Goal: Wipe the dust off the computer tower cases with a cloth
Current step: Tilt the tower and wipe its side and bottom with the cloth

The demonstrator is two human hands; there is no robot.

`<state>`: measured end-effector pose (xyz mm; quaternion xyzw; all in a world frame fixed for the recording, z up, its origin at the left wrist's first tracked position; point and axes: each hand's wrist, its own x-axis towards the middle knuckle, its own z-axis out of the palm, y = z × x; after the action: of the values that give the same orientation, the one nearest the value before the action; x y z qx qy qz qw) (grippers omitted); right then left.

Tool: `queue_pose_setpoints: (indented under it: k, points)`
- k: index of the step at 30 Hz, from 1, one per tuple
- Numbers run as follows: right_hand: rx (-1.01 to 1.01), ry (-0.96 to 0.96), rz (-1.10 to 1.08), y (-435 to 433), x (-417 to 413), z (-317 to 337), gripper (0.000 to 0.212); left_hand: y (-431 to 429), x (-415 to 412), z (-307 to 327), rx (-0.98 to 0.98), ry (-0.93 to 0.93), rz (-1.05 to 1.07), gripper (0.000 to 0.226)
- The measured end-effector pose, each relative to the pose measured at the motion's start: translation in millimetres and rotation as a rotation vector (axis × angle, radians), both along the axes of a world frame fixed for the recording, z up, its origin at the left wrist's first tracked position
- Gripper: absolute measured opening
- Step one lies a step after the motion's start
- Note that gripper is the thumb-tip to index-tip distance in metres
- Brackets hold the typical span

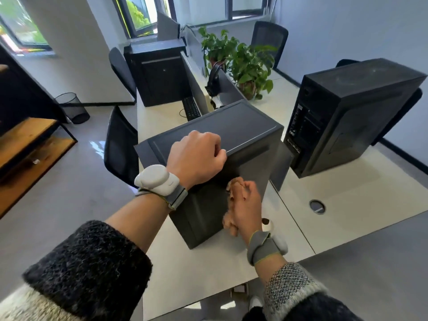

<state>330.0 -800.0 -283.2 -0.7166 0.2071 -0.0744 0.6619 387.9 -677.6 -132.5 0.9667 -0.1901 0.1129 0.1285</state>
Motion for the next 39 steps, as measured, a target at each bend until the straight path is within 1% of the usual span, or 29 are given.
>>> queue_pose_setpoints:
  k: [1,2,3,4,7,8,10,11,12,15,17,18,20,22,23,24,25,26,28,29,31,32,34,35,37,39]
  points:
    - [0.083,0.096,0.007,-5.7,1.3,-2.2,0.013,-8.2,3.3,-1.8,-0.002,-0.016,0.022,0.027]
    - [0.125,0.166,0.026,-12.7,2.7,-1.3,0.016,-14.1,7.0,-3.2,-0.008,-0.022,0.049,0.028]
    - [0.135,0.182,0.036,-22.2,4.5,3.0,0.020,-19.7,12.2,-5.2,-0.016,-0.029,0.079,0.028]
    - [0.130,0.143,0.040,-38.5,9.8,5.2,0.021,-33.3,18.8,-7.5,-0.010,-0.037,0.109,0.028]
    - [0.030,-0.178,0.045,-42.1,15.5,36.1,0.014,-33.4,23.3,-10.8,-0.032,-0.093,0.179,0.028]
    - [-0.006,-0.239,0.070,-43.9,18.9,37.3,0.013,-36.9,26.1,-13.4,-0.034,-0.101,0.189,0.028]
    - [-0.044,-0.263,0.102,-43.8,22.5,28.1,0.007,-40.3,28.0,-16.5,-0.045,-0.096,0.217,0.027]
    - [-0.039,-0.232,0.098,-45.8,22.5,17.0,0.003,-43.4,28.4,-17.9,-0.043,-0.090,0.233,0.027]
    - [-0.022,-0.183,0.098,-48.4,21.5,4.0,0.004,-45.9,29.2,-20.0,-0.043,-0.093,0.250,0.027]
    - [-0.006,0.038,0.140,-56.2,18.2,-25.1,0.013,-46.3,30.6,-24.8,-0.048,-0.099,0.282,0.027]
    - [0.017,0.118,0.208,-62.3,17.0,-19.2,0.021,-46.7,30.8,-27.1,-0.018,-0.124,0.276,0.027]
    - [0.028,0.099,0.229,-63.5,18.3,-11.1,0.024,-47.6,30.7,-27.7,-0.004,-0.142,0.273,0.027]
    - [0.006,-0.055,0.244,-62.3,20.2,7.5,0.024,-49.4,29.5,-27.8,0.013,-0.161,0.288,0.026]
    - [-0.083,-0.221,0.247,-58.2,21.3,15.8,0.018,-49.1,29.4,-28.3,0.012,-0.171,0.304,0.026]
    - [-0.137,-0.263,0.240,-57.0,20.9,12.3,0.014,-48.8,29.1,-28.3,0.010,-0.170,0.306,0.026]
    - [-0.183,-0.260,0.235,-57.3,21.1,1.1,0.013,-48.2,29.4,-28.6,0.005,-0.170,0.303,0.026]
    - [-0.209,-0.210,0.233,-60.3,21.2,-14.8,0.013,-47.6,29.6,-28.8,-0.005,-0.169,0.296,0.026]
    - [-0.196,-0.103,0.235,-65.3,21.0,-30.1,0.016,-47.2,29.7,-29.6,-0.011,-0.166,0.290,0.026]
    - [-0.090,0.126,0.211,-74.7,22.5,-47.8,0.026,-45.9,30.5,-31.4,-0.010,-0.162,0.279,0.026]
    - [-0.045,0.160,0.194,-78.8,25.2,-48.4,0.032,-45.8,31.3,-32.7,-0.009,-0.166,0.276,0.026]
    - [0.013,0.072,0.162,-82.8,30.8,-25.9,0.036,-46.7,30.9,-32.3,0.000,-0.181,0.281,0.026]
    - [0.010,-0.020,0.150,-83.2,34.3,-10.6,0.035,-46.8,31.4,-32.3,0.006,-0.187,0.290,0.027]
    - [-0.049,-0.223,0.147,-82.4,38.1,15.7,0.027,-46.2,32.2,-32.8,0.008,-0.188,0.294,0.027]
    - [-0.075,-0.278,0.150,-80.6,38.4,20.9,0.021,-46.3,32.7,-33.0,0.010,-0.186,0.291,0.027]
    - [-0.088,-0.279,0.148,-76.0,36.4,15.4,0.012,-46.2,33.1,-33.2,0.011,-0.181,0.285,0.027]
    - [-0.068,-0.140,0.140,-73.9,32.6,-10.6,0.013,-46.2,32.8,-33.5,0.003,-0.181,0.284,0.026]
